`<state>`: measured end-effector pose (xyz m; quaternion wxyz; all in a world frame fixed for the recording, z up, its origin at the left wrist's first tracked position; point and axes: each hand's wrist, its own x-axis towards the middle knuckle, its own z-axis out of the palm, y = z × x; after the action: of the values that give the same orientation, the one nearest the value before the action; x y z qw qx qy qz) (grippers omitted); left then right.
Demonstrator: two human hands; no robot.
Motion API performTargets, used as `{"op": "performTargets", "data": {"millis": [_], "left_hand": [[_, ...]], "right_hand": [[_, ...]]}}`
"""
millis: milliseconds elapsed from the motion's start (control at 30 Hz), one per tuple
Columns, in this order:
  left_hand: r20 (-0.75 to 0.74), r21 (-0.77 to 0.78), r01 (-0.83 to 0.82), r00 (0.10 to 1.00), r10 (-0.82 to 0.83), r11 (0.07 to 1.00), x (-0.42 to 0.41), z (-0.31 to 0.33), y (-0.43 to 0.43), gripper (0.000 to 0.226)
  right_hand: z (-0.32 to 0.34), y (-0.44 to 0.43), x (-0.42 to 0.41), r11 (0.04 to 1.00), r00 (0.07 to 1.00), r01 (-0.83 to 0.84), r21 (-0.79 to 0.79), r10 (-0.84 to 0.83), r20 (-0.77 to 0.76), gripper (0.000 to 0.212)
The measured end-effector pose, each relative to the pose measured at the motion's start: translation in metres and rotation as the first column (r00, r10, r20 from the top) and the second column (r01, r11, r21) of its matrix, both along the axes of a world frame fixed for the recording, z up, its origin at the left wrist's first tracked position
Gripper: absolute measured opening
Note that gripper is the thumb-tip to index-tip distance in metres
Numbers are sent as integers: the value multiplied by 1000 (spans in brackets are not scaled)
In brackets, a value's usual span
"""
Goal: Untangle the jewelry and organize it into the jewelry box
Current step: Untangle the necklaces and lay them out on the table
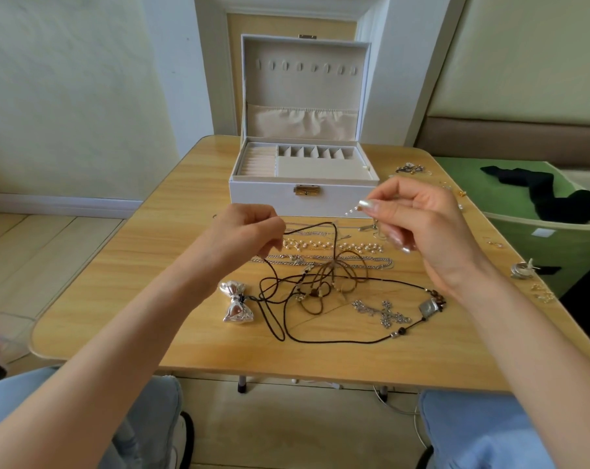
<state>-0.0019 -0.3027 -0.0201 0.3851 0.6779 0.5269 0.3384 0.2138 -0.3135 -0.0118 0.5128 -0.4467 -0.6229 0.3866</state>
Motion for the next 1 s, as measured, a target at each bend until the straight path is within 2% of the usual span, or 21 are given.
{"op": "performTargets", "data": {"millis": [100, 200, 267, 433, 600, 667, 733, 800, 867, 933, 1000], "left_hand": [[-195, 59, -79, 977, 89, 995, -4, -1, 2, 32], [-415, 160, -110, 894, 168, 981, -6, -1, 1, 36], [-508, 195, -104, 840, 191, 975, -7, -1, 1, 35], [-587, 210, -80, 787, 191, 974, -8, -2, 1, 38], [-645, 246, -96, 726, 237, 964, -10, 2, -3, 37], [-665, 263, -107, 700, 260, 959, -13, 3, -6, 34], [-661, 271, -83, 708, 248, 959, -15, 5, -8, 32], [-593, 208, -34, 790, 154, 978, -17, 5, -9, 26], [-431, 154, 34, 901, 36, 987, -18, 2, -9, 15], [-294, 227, 74, 956, -4, 971, -16, -3, -7, 5], [-236, 315, 107, 971, -31, 943, -11, -8, -6, 23]], "right_hand": [[0, 0, 1, 1000, 1000, -15, 17, 15, -16, 12], [0, -1, 2, 999, 998, -30, 40, 32, -48, 8], [0, 0, 1, 996, 995, -54, 67, 59, -78, 6], [0, 1, 2, 993, 972, -77, 89, 94, -215, 4], [0, 0, 5, 987, 871, -137, 86, 161, -464, 6], [0, -1, 5, 984, 842, -158, 88, 181, -508, 6], [1, -2, 4, 976, 841, -202, 81, 215, -496, 6], [0, -2, 2, 965, 884, -257, 55, 258, -389, 5], [-2, -3, -3, 956, 932, -293, 23, 291, -217, 3], [-4, -3, -9, 947, 941, -321, -9, 318, -119, 3], [-5, -3, -14, 942, 941, -333, -32, 330, -79, 4]]}}
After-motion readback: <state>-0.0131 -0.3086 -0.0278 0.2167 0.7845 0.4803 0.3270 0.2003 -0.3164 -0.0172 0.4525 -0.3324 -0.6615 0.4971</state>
